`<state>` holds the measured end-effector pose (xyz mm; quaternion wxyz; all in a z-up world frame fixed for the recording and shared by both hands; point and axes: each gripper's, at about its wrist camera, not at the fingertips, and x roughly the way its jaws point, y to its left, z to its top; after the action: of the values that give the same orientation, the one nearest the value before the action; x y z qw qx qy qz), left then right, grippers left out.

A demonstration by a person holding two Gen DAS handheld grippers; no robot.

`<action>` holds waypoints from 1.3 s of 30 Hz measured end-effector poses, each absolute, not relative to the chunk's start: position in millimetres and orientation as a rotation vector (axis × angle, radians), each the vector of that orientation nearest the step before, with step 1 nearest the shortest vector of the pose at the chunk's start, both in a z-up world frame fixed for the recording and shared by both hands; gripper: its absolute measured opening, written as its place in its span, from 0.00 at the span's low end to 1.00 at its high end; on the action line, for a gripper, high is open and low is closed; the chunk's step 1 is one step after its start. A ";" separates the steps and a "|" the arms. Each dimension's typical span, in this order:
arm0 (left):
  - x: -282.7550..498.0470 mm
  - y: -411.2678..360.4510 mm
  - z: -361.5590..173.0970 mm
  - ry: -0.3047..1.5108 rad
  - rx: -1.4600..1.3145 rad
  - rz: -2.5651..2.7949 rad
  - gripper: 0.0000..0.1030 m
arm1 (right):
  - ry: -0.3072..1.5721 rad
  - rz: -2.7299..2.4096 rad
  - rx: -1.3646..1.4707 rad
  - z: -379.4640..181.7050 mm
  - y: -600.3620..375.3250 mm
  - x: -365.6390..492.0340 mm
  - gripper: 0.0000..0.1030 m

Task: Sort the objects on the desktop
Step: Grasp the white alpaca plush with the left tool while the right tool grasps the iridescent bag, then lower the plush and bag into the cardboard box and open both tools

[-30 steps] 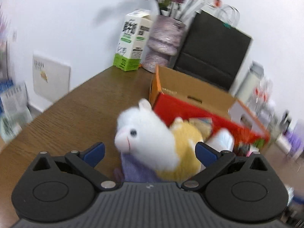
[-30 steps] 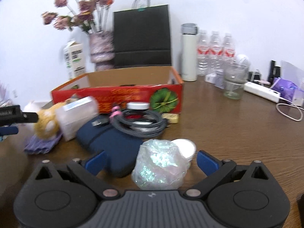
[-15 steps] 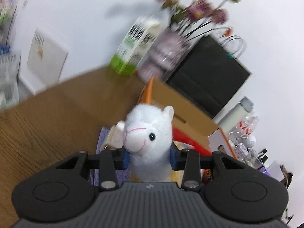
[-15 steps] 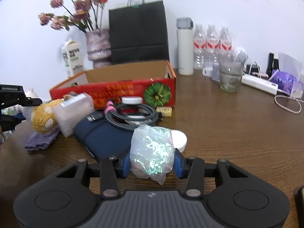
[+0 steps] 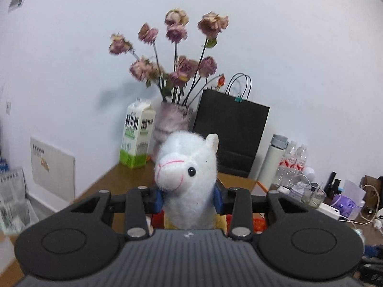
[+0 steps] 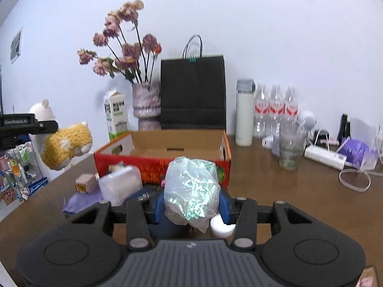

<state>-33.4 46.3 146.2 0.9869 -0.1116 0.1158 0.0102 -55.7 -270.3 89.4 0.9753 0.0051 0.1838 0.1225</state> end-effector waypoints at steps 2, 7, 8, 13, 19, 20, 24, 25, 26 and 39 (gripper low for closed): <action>-20.8 44.1 156.2 0.215 -0.191 0.027 0.38 | 0.348 0.253 0.009 101.8 -272.2 -49.7 0.42; 37.9 45.3 172.3 0.225 -0.165 0.018 0.39 | 0.315 0.267 0.026 132.8 -274.3 -4.2 0.45; 55.1 44.4 171.5 0.233 -0.155 0.033 0.39 | 0.312 0.268 0.030 136.3 -273.4 9.7 0.45; 144.4 38.2 147.3 0.336 -0.101 0.153 0.39 | 0.437 0.300 0.075 138.1 -264.8 116.0 0.42; 234.3 25.8 104.5 0.461 0.058 0.220 0.39 | 0.644 0.253 0.003 125.7 -233.1 248.4 0.42; 244.6 25.9 99.0 0.492 0.061 0.223 0.39 | 0.685 0.260 -0.009 119.0 -226.4 266.4 0.42; 268.2 30.0 80.1 0.590 0.040 0.224 0.40 | 0.834 0.250 -0.059 84.5 -206.7 321.5 0.42; 271.5 31.5 73.0 0.610 0.041 0.233 0.41 | 0.860 0.239 -0.075 75.6 -202.4 331.6 0.42; 273.4 32.3 68.4 0.627 0.041 0.228 0.42 | 0.876 0.226 -0.081 68.8 -199.6 340.3 0.42; 271.7 46.2 97.9 0.617 0.052 0.162 0.73 | 0.893 0.145 -0.125 60.3 -199.3 346.1 0.77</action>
<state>271.7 46.2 97.9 0.9492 0.0257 0.3034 0.0796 346.1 -199.3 60.3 0.8975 -0.0603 0.4313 0.0698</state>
